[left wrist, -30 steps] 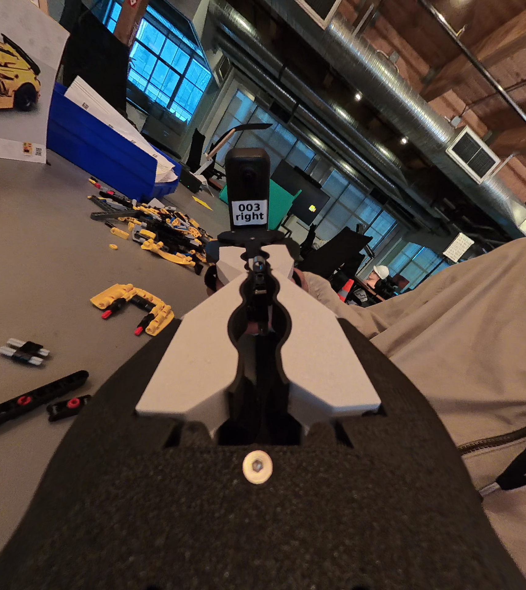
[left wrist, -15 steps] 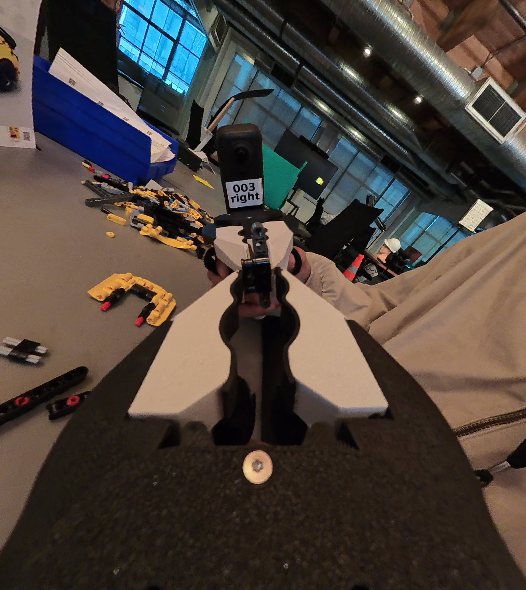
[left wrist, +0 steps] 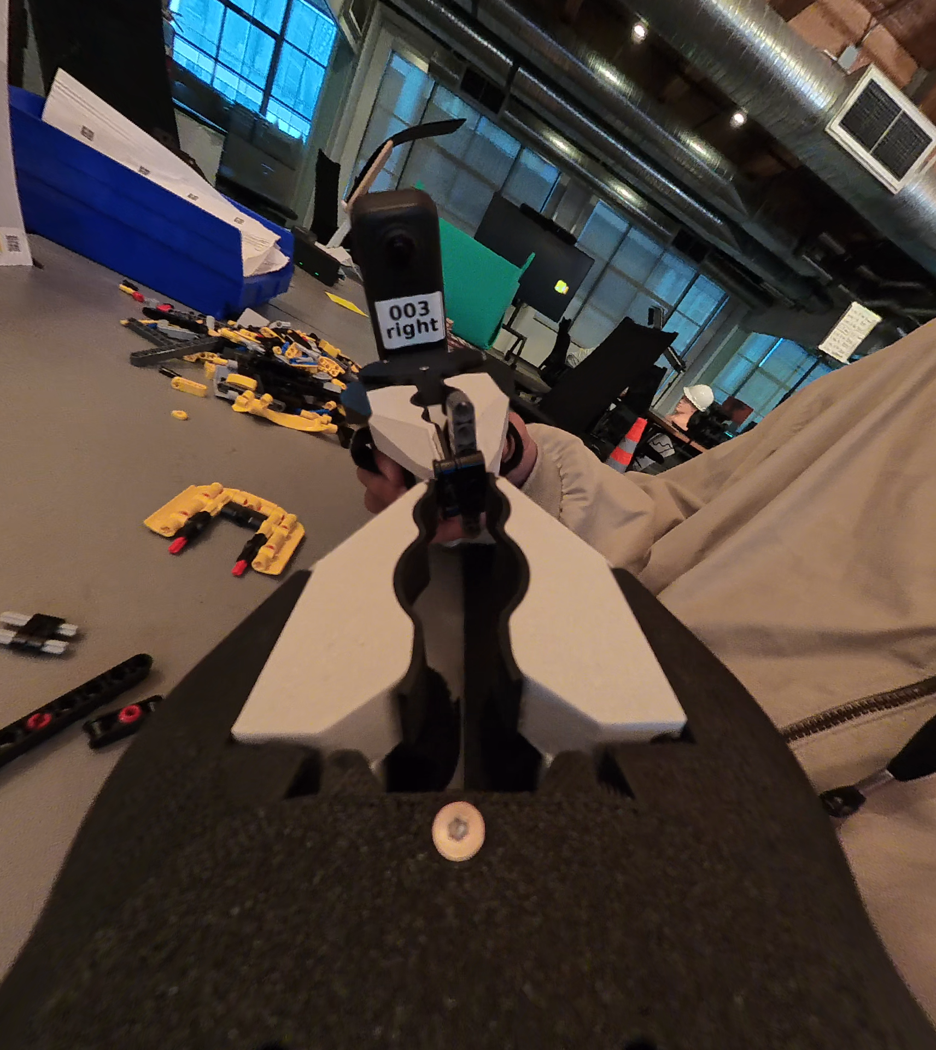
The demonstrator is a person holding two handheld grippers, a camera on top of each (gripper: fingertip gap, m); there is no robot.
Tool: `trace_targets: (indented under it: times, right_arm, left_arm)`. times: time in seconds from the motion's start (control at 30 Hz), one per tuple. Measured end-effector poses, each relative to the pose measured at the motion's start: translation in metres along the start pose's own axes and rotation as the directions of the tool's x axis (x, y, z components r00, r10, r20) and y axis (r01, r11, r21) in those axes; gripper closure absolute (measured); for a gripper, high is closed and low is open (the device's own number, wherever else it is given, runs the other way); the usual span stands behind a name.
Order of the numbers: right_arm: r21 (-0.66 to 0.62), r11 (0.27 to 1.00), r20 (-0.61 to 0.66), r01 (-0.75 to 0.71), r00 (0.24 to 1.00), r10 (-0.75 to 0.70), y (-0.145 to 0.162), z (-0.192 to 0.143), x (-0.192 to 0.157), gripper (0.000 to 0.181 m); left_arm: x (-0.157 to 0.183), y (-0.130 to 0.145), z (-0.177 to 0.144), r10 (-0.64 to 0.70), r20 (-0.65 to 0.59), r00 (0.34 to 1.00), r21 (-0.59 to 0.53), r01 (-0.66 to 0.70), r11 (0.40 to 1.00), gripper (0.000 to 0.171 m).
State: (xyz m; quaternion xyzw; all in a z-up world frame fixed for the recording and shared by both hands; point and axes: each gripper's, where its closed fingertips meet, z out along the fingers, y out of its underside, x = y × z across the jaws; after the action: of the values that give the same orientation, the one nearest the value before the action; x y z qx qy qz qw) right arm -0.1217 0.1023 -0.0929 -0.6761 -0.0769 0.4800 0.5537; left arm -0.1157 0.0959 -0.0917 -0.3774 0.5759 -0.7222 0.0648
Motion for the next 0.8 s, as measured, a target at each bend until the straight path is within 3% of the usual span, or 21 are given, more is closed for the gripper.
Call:
trace_targets:
  times: [0.6,0.8]
  right_arm:
    - [-0.145,0.980,0.038,0.137,0.990,-0.133,0.013,-0.010,-0.014,0.175]
    - [-0.048,0.998,0.044,0.039,0.998,-0.037,0.005,-0.005,-0.009,0.174]
  left_arm:
    - [0.015,0.012,0.009,0.190,0.019,0.982,-0.083,-0.188,0.979,0.155]
    - [0.009,0.008,0.006,0.051,-0.027,0.998,-0.039,-0.052,0.998,0.155]
